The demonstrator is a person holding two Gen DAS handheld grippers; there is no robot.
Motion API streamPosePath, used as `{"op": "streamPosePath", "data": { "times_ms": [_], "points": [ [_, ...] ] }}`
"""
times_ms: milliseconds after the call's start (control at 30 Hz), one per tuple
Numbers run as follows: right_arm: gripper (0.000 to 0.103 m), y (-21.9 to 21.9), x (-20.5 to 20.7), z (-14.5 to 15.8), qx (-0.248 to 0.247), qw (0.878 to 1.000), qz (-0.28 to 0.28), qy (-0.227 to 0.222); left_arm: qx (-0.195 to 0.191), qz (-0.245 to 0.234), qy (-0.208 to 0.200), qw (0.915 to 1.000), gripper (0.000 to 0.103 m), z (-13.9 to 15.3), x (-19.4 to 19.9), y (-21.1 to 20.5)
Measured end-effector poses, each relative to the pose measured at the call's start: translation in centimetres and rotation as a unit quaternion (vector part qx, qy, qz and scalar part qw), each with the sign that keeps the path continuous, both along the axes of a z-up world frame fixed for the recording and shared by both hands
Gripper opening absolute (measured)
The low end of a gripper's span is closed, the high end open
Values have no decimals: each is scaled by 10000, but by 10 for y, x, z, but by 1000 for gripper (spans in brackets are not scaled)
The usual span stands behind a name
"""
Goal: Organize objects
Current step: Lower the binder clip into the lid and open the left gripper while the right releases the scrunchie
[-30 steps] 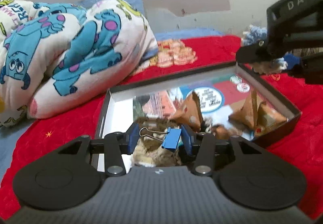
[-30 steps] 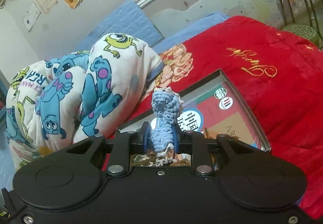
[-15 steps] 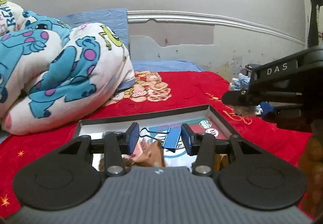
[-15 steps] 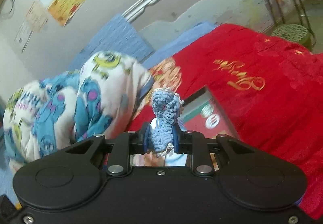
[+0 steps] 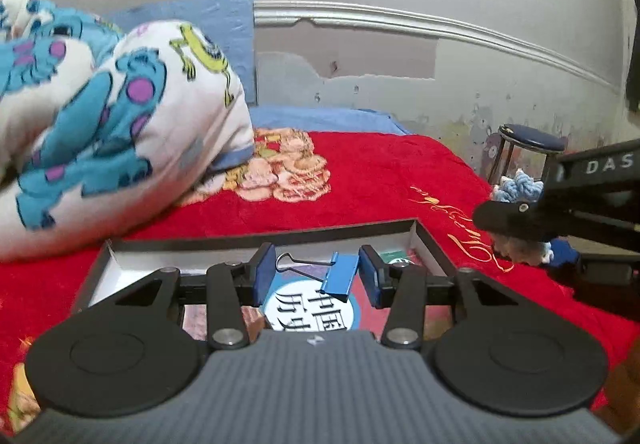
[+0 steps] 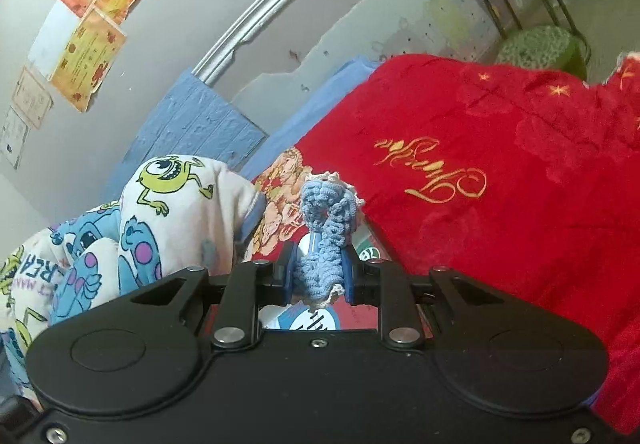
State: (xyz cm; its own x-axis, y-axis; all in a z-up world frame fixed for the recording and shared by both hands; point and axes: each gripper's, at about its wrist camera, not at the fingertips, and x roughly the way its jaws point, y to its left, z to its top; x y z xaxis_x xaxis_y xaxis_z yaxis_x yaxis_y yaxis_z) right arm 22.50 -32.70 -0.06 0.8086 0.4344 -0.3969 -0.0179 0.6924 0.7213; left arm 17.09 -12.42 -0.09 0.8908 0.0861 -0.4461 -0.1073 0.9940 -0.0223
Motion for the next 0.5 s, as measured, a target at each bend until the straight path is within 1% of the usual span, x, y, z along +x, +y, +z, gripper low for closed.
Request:
{"op": "streamPosePath", "data": {
  "times_ms": [33, 100, 133, 200, 300, 433, 500],
  "points": [
    [22, 0, 2, -2, 44, 10000, 52, 25, -15, -21, 56, 10000, 50, -2, 2, 0],
    [22, 0, 4, -6, 122, 9998, 128, 18, 117, -124, 284, 9995, 50, -7, 10, -2],
    [22, 1, 6, -8, 145, 9998, 157, 52, 193, -168, 323, 9992, 50, -8, 13, -4],
    [22, 5, 10, -13, 151, 9995, 229, 142, 225, -212, 390, 9988, 50, -10, 16, -5],
    [22, 13, 15, -23, 84, 9988, 380, 301, 99, -230, 643, 9976, 50, -12, 21, -4],
    [23, 24, 17, -28, -55, 9970, 553, 537, 265, -121, 882, 9957, 51, -15, 24, -5],
    [23, 29, 16, -28, -184, 9962, 599, 602, 236, -62, 983, 9949, 51, -16, 25, -3]
  ]
}}
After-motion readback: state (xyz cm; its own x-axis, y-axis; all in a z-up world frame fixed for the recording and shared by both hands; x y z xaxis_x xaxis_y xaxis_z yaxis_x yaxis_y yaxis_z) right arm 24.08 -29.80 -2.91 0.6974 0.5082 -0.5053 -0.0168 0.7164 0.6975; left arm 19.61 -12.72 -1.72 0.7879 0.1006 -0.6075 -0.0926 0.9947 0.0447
